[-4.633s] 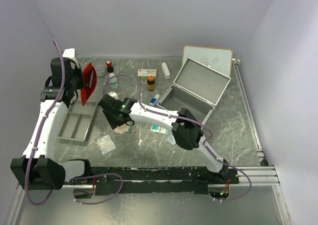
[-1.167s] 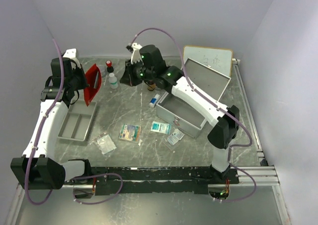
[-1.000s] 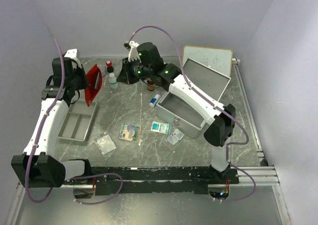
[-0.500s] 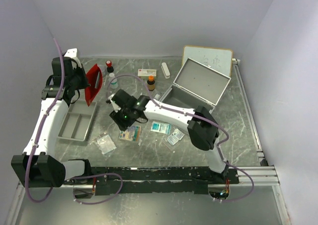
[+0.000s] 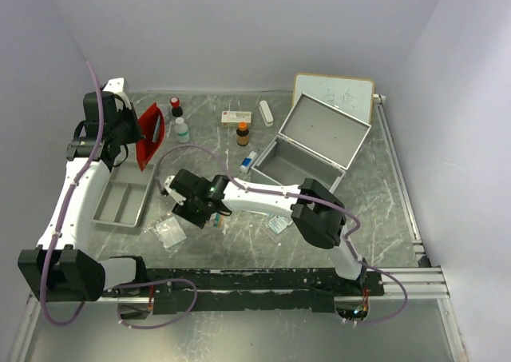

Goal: Organize the medicine kit
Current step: Pick up the medical item at the center of the board, then place the medical item at the medicine pouch.

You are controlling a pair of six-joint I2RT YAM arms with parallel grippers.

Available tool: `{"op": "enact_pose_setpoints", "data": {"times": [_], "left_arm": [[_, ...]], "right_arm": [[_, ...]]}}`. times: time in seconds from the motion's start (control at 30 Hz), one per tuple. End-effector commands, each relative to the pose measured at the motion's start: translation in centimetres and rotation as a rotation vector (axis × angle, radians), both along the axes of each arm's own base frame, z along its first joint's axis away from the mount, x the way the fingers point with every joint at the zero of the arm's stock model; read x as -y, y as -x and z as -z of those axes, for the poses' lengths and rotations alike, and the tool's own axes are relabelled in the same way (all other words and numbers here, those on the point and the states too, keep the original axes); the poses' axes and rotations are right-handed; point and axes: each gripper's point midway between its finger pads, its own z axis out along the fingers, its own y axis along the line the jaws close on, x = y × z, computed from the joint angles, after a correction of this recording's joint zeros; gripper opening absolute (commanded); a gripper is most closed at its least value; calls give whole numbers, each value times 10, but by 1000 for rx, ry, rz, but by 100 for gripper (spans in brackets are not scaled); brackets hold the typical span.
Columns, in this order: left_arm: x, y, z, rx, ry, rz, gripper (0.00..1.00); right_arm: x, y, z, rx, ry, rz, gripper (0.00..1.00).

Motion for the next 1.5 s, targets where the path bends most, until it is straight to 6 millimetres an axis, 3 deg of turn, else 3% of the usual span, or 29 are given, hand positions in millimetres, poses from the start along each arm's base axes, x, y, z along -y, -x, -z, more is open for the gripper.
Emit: {"op": "enact_pose_setpoints", "data": {"times": [0.0, 0.4, 0.5, 0.6, 0.63, 0.73, 0.83, 0.9, 0.93, 1.03, 1.13, 1.3, 1.47], "left_arm": [[1, -2, -15, 46, 3, 13, 7], [0, 0, -14, 40, -1, 12, 7], [-1, 1, -14, 39, -8, 12, 7], [0, 0, -13, 38, -6, 12, 7], [0, 0, -13, 38, -5, 12, 7], [0, 0, -13, 38, -3, 12, 7], [-1, 0, -13, 38, -12, 11, 7], [-1, 0, -14, 39, -13, 10, 7], [-1, 0, -13, 38, -11, 14, 7], [4, -3, -13, 46, 6, 31, 7], [13, -9, -16, 66, 34, 75, 7], [38, -20, -17, 54, 101, 187, 7], [52, -30, -29, 93, 130, 222, 7]], "right_arm": [[-1, -6, 17, 36, 28, -31, 48], [4, 2, 63, -19, 82, -89, 43], [7, 8, 69, -48, 94, -100, 32], [15, 13, 75, -68, 119, -106, 4], [17, 14, 76, -72, 128, -105, 0], [23, 16, 66, -93, 121, -82, 0], [13, 3, 16, -132, -5, -1, 0], [1, -13, -40, -155, -144, 67, 0], [-6, -28, -80, -170, -250, 118, 0], [-11, -65, -166, -209, -491, 226, 0], [-15, -95, -230, -228, -706, 282, 0], [-31, -121, -296, -293, -989, 299, 0], [-45, -130, -321, -374, -1157, 285, 0]]}}
